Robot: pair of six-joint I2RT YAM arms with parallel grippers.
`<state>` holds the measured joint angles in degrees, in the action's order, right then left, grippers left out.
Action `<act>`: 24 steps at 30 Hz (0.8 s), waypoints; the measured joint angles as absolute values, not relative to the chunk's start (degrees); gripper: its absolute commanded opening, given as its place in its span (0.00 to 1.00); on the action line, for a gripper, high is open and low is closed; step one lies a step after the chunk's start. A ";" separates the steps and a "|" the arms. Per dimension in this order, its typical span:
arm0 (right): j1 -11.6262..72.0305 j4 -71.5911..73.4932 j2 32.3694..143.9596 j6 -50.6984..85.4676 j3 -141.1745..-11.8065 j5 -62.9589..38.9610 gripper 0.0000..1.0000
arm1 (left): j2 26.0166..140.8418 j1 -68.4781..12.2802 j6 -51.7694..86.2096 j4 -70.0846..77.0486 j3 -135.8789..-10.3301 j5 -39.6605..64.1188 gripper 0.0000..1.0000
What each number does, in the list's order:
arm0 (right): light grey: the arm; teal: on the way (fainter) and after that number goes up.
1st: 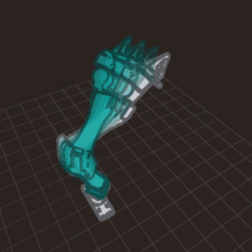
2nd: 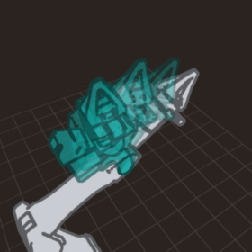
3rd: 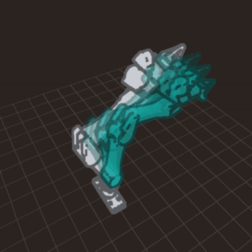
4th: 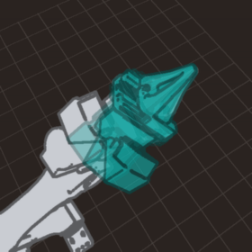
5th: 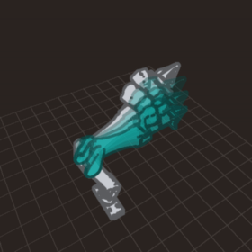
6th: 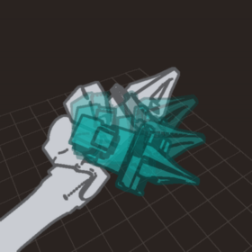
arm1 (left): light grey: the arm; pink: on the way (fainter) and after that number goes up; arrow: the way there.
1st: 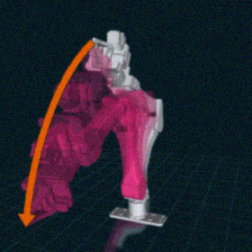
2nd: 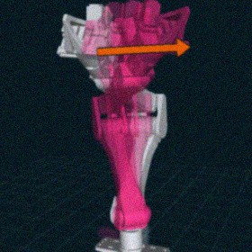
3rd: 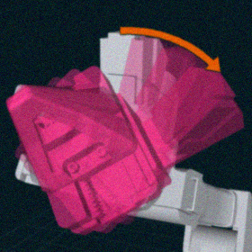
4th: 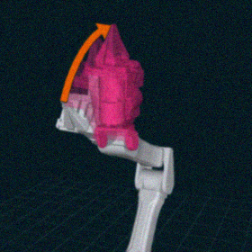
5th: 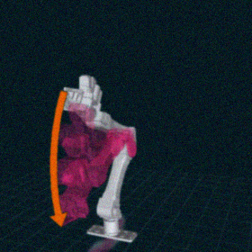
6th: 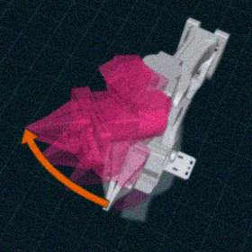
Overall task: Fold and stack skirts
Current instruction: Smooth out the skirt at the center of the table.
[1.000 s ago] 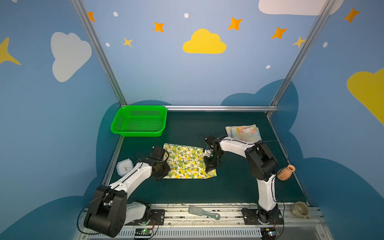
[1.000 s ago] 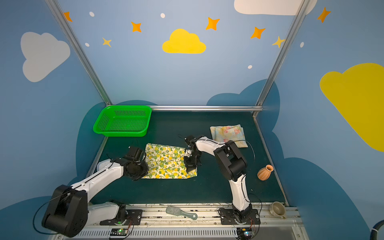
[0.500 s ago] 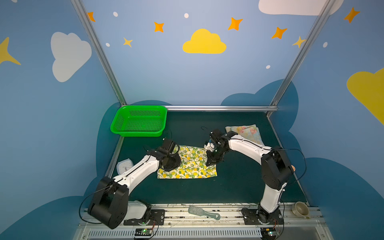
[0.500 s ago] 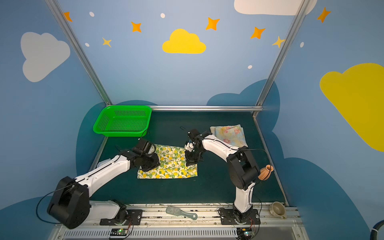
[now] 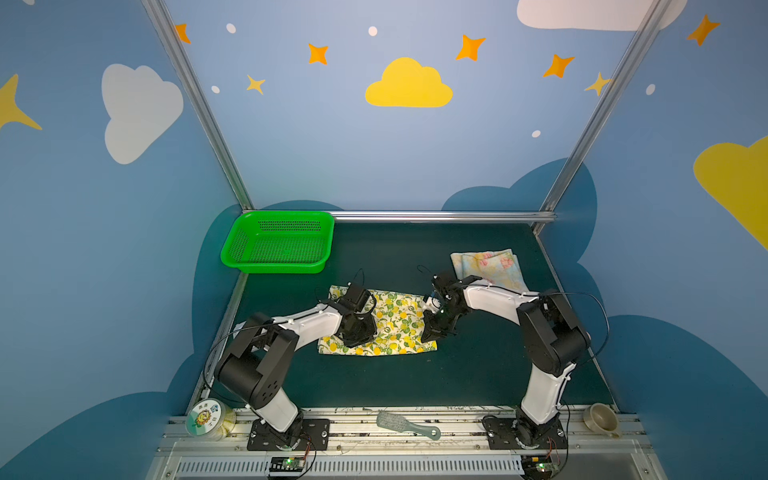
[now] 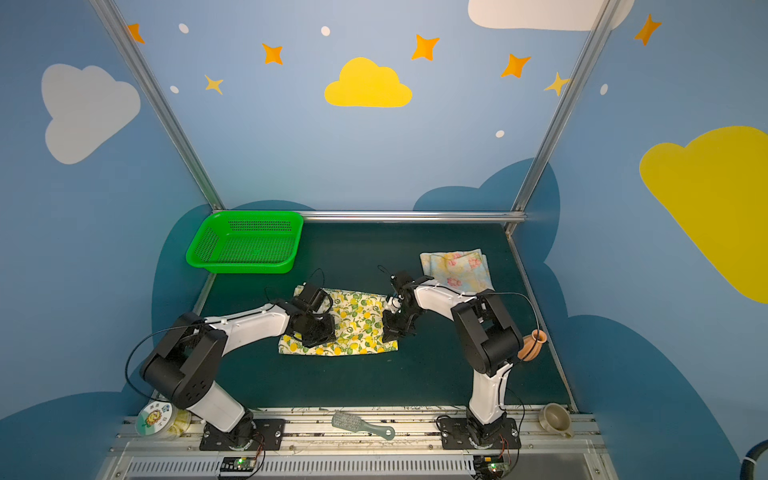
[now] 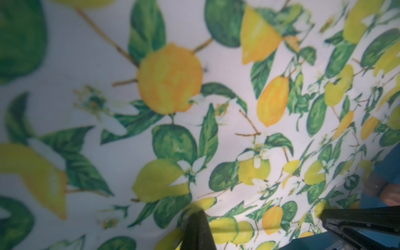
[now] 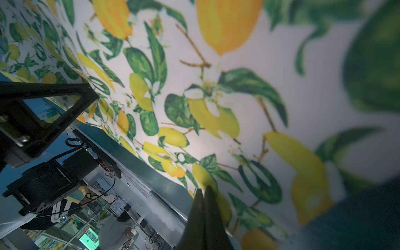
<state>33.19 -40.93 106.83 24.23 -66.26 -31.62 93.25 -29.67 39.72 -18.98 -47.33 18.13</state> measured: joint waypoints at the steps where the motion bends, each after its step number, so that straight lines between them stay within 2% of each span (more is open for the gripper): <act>1: 33.06 -41.15 106.83 24.23 -66.26 -31.53 0.00 | 93.23 -29.82 39.68 -18.94 -47.35 18.09 0.05; 7: 32.56 -42.81 106.04 24.18 -66.41 -30.65 0.00 | 91.50 -30.35 39.57 -20.91 -47.68 16.99 0.06; 12: 31.59 -42.57 105.86 24.14 -65.78 -30.65 0.00 | 85.54 -29.36 39.07 -25.50 -47.77 14.92 0.05; 24: 30.72 -41.21 107.44 23.97 -63.24 -31.29 0.00 | 73.80 -16.99 40.38 -33.32 -33.98 13.10 0.04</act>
